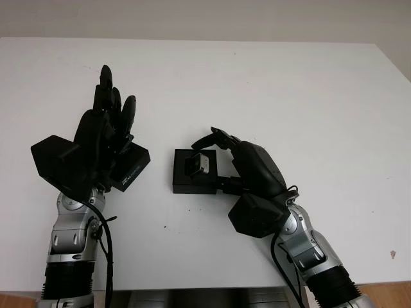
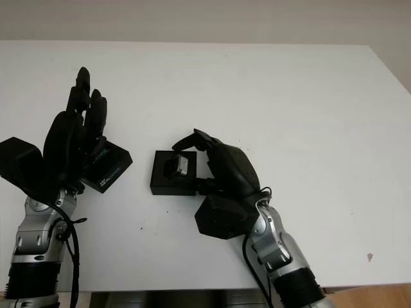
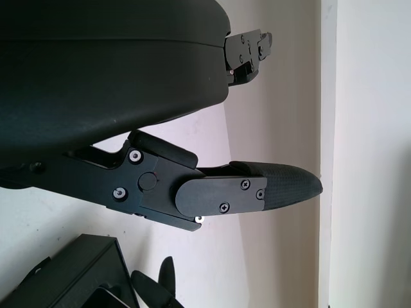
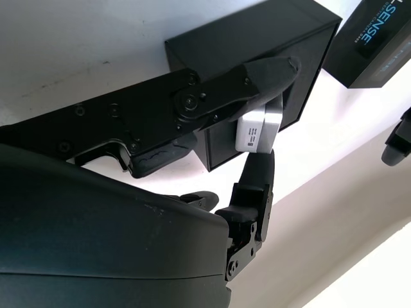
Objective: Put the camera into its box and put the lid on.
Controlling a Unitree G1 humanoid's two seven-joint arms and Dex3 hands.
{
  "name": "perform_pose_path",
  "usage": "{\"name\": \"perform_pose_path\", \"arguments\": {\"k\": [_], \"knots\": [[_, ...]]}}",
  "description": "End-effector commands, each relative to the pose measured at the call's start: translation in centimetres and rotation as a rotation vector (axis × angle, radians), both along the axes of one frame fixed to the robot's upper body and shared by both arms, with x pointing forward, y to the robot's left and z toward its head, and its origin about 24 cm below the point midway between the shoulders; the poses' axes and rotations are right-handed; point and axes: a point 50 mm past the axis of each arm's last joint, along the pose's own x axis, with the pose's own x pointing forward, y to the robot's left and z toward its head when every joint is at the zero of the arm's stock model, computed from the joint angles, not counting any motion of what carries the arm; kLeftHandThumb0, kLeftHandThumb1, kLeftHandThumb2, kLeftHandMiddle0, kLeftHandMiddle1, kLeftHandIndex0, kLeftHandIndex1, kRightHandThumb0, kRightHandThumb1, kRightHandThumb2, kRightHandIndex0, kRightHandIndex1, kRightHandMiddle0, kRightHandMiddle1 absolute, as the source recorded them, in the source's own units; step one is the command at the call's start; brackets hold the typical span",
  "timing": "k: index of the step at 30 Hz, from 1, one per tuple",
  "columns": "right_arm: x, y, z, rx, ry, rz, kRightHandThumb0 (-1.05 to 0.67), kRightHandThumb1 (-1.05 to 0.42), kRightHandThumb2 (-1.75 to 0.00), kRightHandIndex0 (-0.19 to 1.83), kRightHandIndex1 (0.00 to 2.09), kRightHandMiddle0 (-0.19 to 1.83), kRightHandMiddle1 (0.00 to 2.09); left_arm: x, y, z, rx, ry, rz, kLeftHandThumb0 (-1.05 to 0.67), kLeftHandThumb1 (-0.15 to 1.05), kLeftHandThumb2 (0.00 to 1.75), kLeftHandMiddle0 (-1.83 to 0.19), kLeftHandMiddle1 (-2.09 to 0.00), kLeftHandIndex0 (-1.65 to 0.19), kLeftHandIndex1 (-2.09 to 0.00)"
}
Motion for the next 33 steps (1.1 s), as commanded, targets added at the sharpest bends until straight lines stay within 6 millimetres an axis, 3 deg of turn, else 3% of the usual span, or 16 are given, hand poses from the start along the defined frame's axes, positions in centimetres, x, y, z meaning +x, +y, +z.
{"name": "perform_pose_path", "arguments": {"k": [1, 33], "knots": [[0.06, 0.26, -0.07, 0.000, -0.008, 0.006, -0.68, -0.94, -0.05, 0.36, 0.09, 0.25, 1.09, -0.28, 0.19, 0.17, 0.015, -0.009, 0.002, -0.72, 1.05, 0.44, 0.19, 0.00, 0.19, 0.00], [0.28, 0.00, -0.79, -0.023, -0.059, -0.028, -0.62, -0.94, -0.05, 0.39, 0.20, 0.32, 1.40, -0.24, 0.31, 0.43, 0.011, -0.015, 0.001, -0.73, 1.05, 0.42, 0.19, 0.00, 0.19, 0.00]]}}
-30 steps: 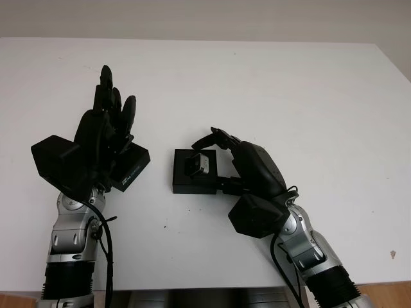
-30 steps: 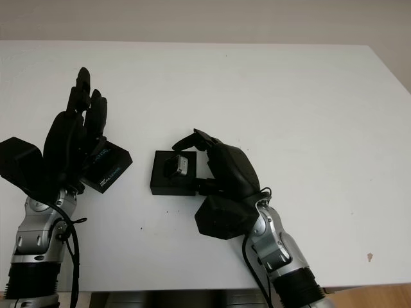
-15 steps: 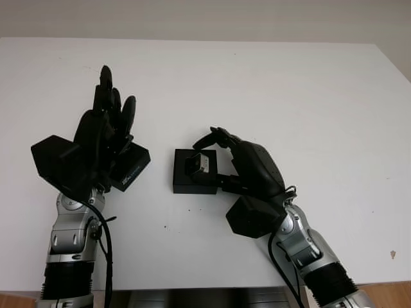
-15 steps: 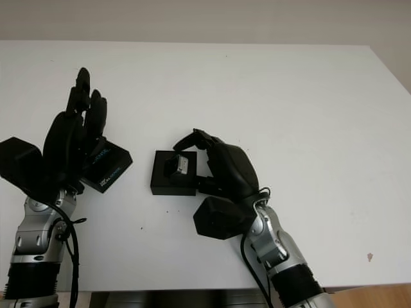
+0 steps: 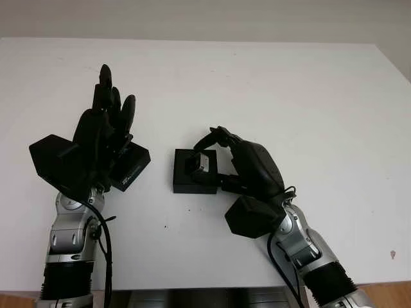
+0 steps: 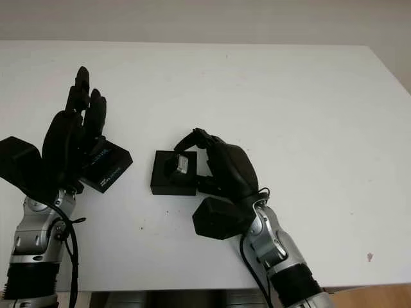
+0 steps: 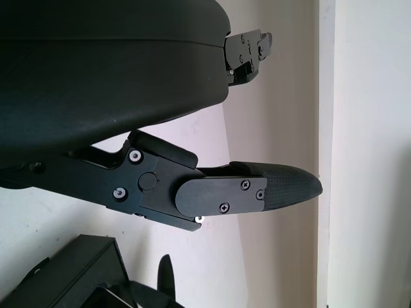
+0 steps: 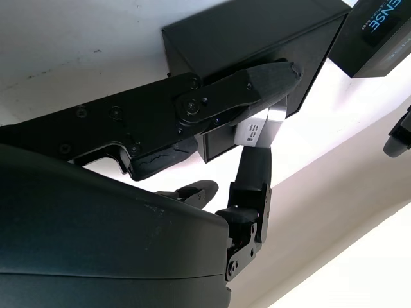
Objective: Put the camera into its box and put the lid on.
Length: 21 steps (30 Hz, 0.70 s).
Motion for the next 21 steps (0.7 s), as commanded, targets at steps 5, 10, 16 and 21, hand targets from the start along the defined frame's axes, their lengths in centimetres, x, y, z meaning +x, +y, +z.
{"name": "perform_pose_path", "arguments": {"k": [5, 10, 16, 21], "knots": [[-0.06, -0.25, -0.42, -0.009, 0.015, -0.005, -0.61, -0.94, -0.05, 0.38, 0.23, 0.33, 1.43, -0.14, 0.22, 0.28, 0.004, -0.017, 0.000, -0.74, 1.05, 0.42, 0.19, 0.00, 0.19, 0.00], [-0.05, -0.33, -0.39, -0.012, 0.015, -0.001, -0.55, -0.95, -0.06, 0.38, 0.27, 0.35, 1.46, -0.14, 0.16, 0.34, -0.002, -0.018, 0.004, -0.73, 1.05, 0.41, 0.19, 0.00, 0.19, 0.00], [-0.06, -0.38, -0.45, -0.016, 0.023, 0.001, -0.47, -0.96, -0.06, 0.18, 0.69, 0.35, 1.52, -0.19, 0.13, 0.36, 0.008, -0.018, 0.005, -0.72, 1.05, 0.43, 0.19, 0.00, 0.19, 0.00], [-0.09, -0.36, -0.52, -0.016, 0.029, 0.014, -0.44, -0.97, -0.05, 0.15, 0.80, 0.34, 1.55, -0.20, 0.14, 0.32, 0.001, -0.014, 0.006, -0.73, 1.05, 0.43, 0.19, 0.00, 0.19, 0.00]]}}
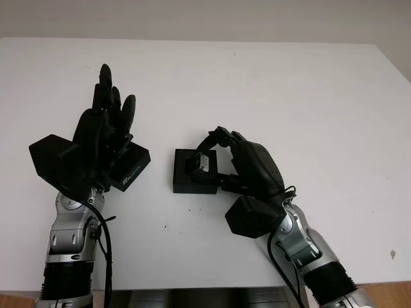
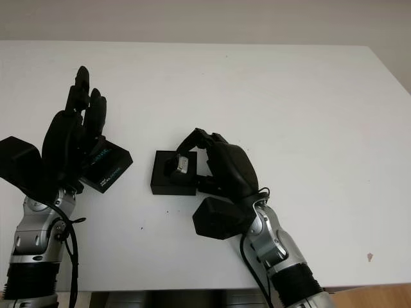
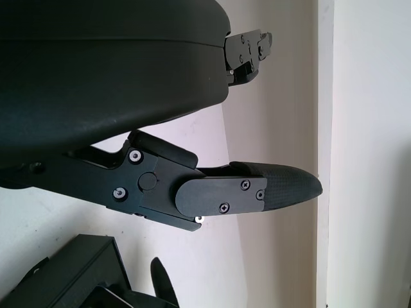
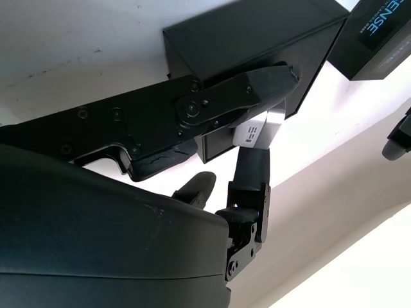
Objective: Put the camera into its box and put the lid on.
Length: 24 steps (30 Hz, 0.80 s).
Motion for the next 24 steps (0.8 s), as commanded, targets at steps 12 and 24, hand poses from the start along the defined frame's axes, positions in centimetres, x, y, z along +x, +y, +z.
{"name": "perform_pose_path", "arguments": {"k": [12, 24], "knots": [[0.2, -0.2, -0.2, 0.063, 0.057, -0.003, -0.43, -0.96, -0.05, 0.15, 0.84, 0.33, 1.59, -0.3, 0.3, 0.3, 0.011, -0.012, 0.009, -0.73, 1.05, 0.43, 0.19, 0.00, 0.19, 0.00], [1.2, -0.4, 1.8, 0.281, -0.018, -0.022, -0.39, -0.93, -0.05, 0.16, 0.88, 0.38, 1.62, -0.3, 0.5, 0.4, 0.012, -0.015, 0.003, -0.73, 1.05, 0.42, 0.19, 0.00, 0.19, 0.00]]}}
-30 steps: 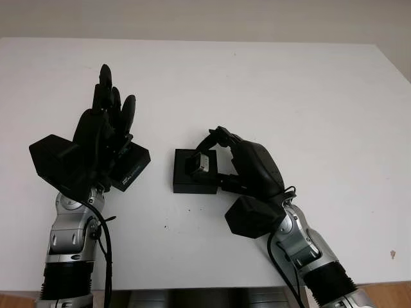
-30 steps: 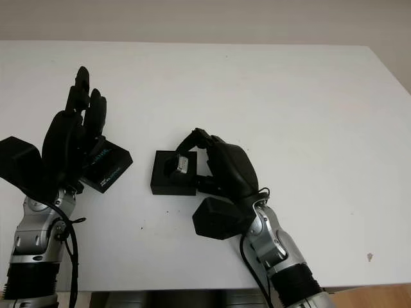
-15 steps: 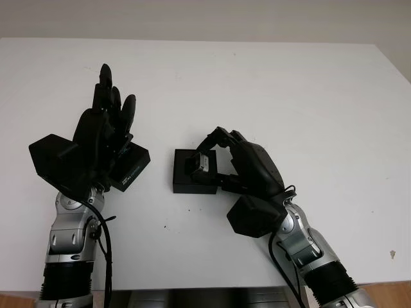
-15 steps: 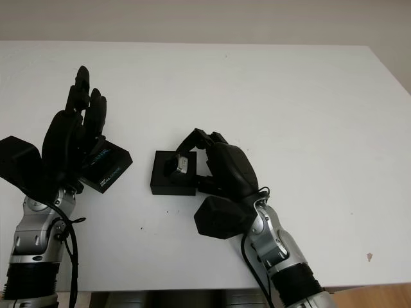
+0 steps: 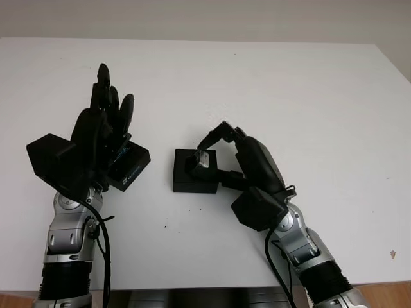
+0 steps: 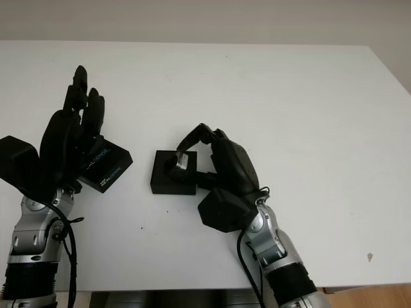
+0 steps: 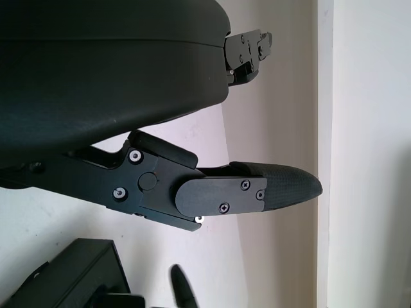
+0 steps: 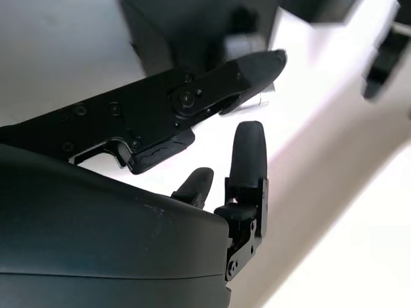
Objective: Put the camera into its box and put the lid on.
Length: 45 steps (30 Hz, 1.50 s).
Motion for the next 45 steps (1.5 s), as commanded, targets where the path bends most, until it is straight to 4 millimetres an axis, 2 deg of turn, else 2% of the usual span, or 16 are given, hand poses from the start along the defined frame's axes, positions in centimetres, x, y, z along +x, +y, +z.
{"name": "perform_pose_path", "arguments": {"k": [1, 15, 20, 23, 28, 31, 33, 36, 45], "knots": [[0.3, 0.1, 0.6, 0.043, -0.026, 0.001, -0.39, -0.93, -0.05, 0.15, 0.88, 0.37, 1.61, -0.2, 0.2, 0.3, 0.009, -0.014, -0.001, -0.73, 1.05, 0.42, 0.19, 0.00, 0.19, 0.00], [0.5, 0.3, 0.9, 0.150, -0.040, 0.010, -0.43, -0.92, -0.05, 0.12, 0.96, 0.40, 1.57, -0.1, 0.2, 0.4, 0.009, -0.019, -0.012, -0.73, 1.05, 0.42, 0.19, 0.00, 0.19, 0.00], [0.5, 0.4, 1.0, 0.138, -0.016, 0.022, -0.44, -0.92, -0.05, 0.10, 0.97, 0.38, 1.55, -0.1, 0.2, 0.4, 0.010, -0.021, -0.015, -0.72, 1.05, 0.42, 0.19, 0.00, 0.19, 0.00], [0.4, 0.5, 2.0, 0.104, 0.005, 0.020, -0.45, -0.92, -0.05, 0.10, 0.97, 0.39, 1.53, -0.2, 0.2, 0.3, 0.012, -0.019, -0.015, -0.71, 1.05, 0.43, 0.19, 0.00, 0.19, 0.00], [-0.1, 0.6, 6.6, -0.092, -0.019, 0.044, -0.62, -0.92, -0.06, 0.16, 0.81, 0.28, 1.11, -0.1, 0.1, 0.2, 0.007, -0.012, -0.010, -0.72, 1.05, 0.42, 0.19, 0.00, 0.19, 0.00], [0.0, 0.8, 9.8, -0.294, -0.043, 0.081, -0.72, -0.92, -0.05, 0.21, 0.67, 0.35, 0.81, 0.0, 0.0, 0.2, 0.001, -0.010, -0.010, -0.72, 1.05, 0.42, 0.19, 0.00, 0.19, 0.00], [0.0, 1.1, 11.2, -0.390, -0.029, 0.103, -0.74, -0.91, -0.05, 0.24, 0.61, 0.39, 0.73, 0.0, -0.1, 0.1, 0.001, -0.008, -0.009, -0.72, 1.05, 0.42, 0.19, 0.00, 0.19, 0.00], [-0.1, 2.0, 12.0, -0.519, -0.029, 0.135, -0.77, -0.90, -0.05, 0.24, 0.56, 0.38, 0.67, 0.0, -0.2, 0.1, 0.002, -0.009, -0.011, -0.73, 1.05, 0.42, 0.19, 0.00, 0.19, 0.00], [-0.9, 3.3, 11.6, -0.836, -0.109, 0.150, -0.86, -0.96, -0.06, 0.28, 0.41, 0.36, 0.64, -0.1, -0.4, 0.2, 0.012, -0.013, -0.014, -0.73, 1.05, 0.43, 0.19, 0.00, 0.19, 0.00]]}}
